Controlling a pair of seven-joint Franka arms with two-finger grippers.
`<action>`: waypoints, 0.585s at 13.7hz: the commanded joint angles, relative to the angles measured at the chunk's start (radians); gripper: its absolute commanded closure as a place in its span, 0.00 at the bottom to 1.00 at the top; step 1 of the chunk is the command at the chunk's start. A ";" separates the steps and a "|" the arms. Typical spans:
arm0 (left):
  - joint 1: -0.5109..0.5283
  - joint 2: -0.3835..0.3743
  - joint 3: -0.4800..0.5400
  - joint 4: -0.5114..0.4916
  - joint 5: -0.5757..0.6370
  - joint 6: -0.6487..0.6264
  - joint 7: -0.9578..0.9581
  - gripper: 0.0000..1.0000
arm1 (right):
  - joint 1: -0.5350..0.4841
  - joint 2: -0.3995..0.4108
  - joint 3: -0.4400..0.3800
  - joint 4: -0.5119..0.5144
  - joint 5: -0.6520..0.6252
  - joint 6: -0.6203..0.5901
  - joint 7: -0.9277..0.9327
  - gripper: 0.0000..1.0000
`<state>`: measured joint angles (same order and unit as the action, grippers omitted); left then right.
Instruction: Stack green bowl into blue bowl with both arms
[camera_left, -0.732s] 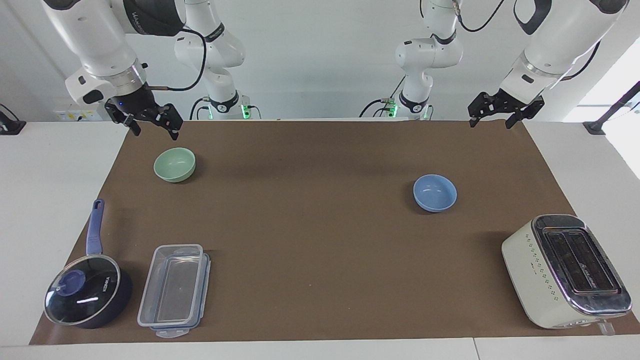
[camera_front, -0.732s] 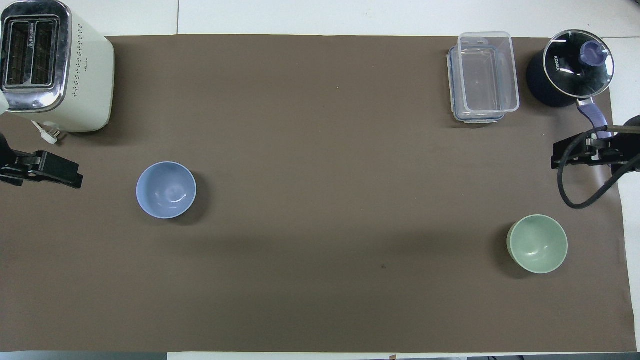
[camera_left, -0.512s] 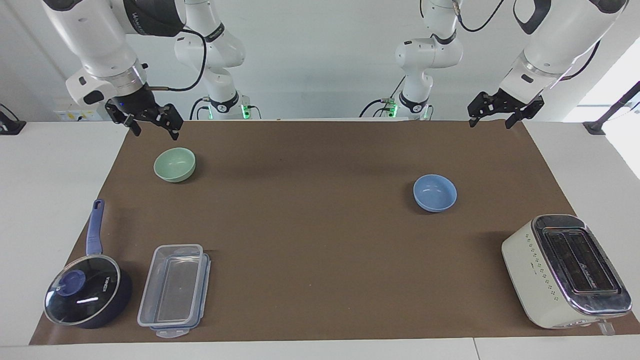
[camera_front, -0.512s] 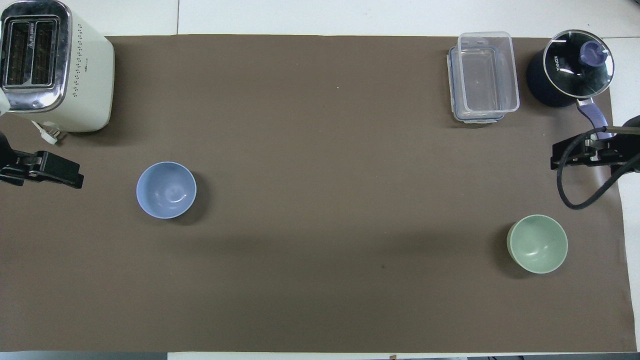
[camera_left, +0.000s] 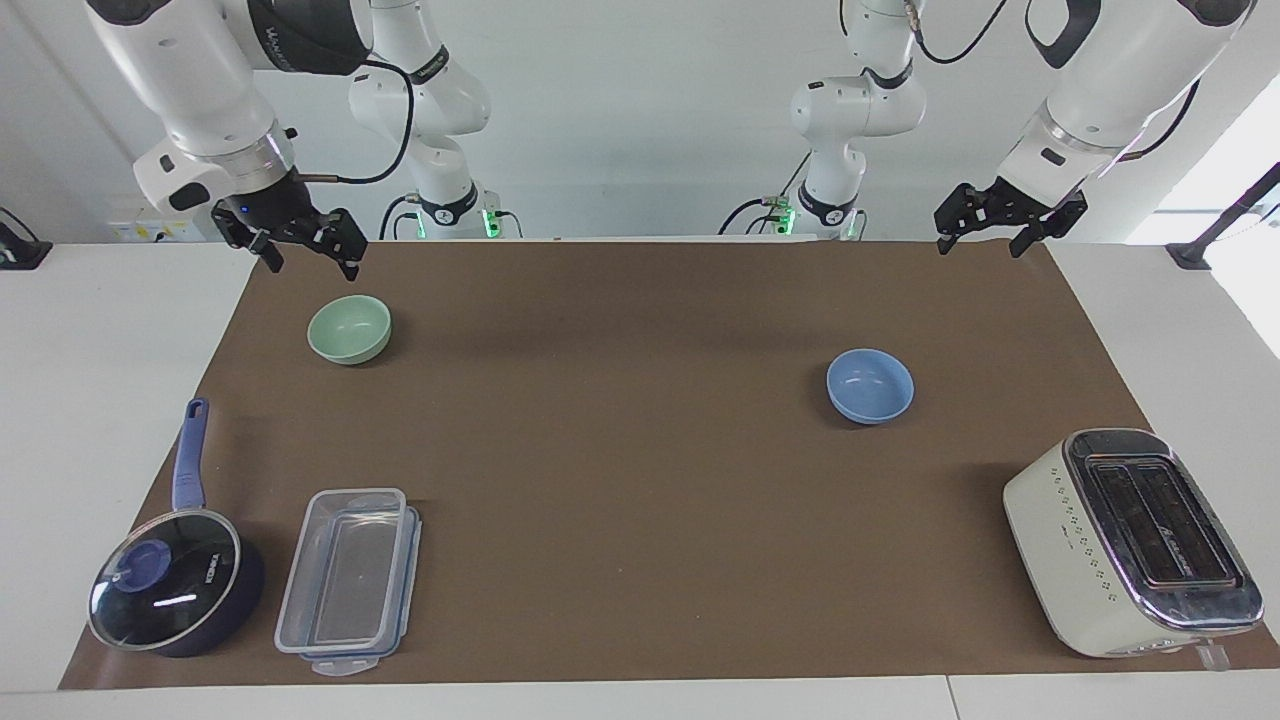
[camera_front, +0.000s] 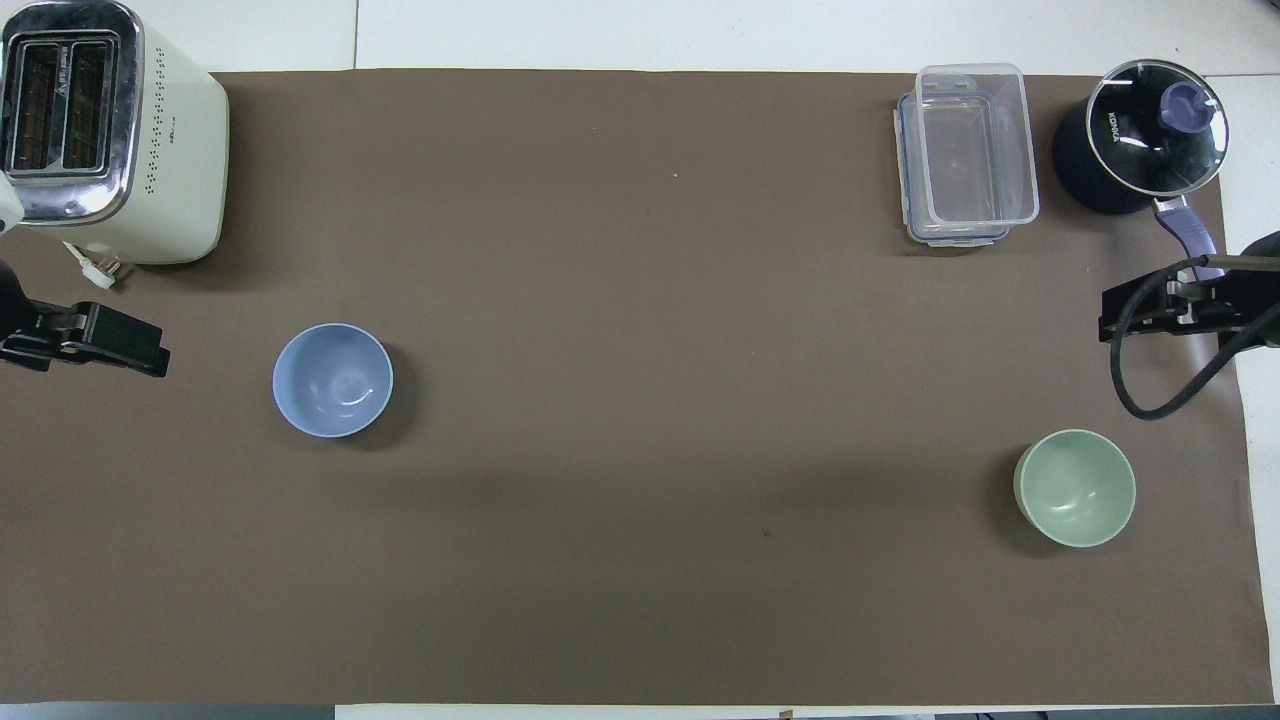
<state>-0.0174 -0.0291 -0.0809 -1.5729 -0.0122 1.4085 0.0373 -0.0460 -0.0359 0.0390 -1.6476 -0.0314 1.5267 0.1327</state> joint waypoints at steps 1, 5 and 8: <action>-0.012 0.000 0.006 0.016 0.018 -0.003 -0.007 0.00 | -0.009 -0.024 0.005 -0.029 -0.002 -0.005 -0.019 0.00; -0.012 -0.009 0.006 0.001 0.018 0.004 -0.017 0.00 | -0.040 -0.071 0.004 -0.139 0.008 0.052 -0.022 0.00; -0.007 -0.025 0.006 -0.039 0.017 0.044 -0.016 0.00 | -0.141 -0.146 0.004 -0.312 0.024 0.175 -0.118 0.00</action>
<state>-0.0175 -0.0295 -0.0804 -1.5745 -0.0122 1.4177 0.0348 -0.1144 -0.0932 0.0390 -1.8034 -0.0285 1.6054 0.1031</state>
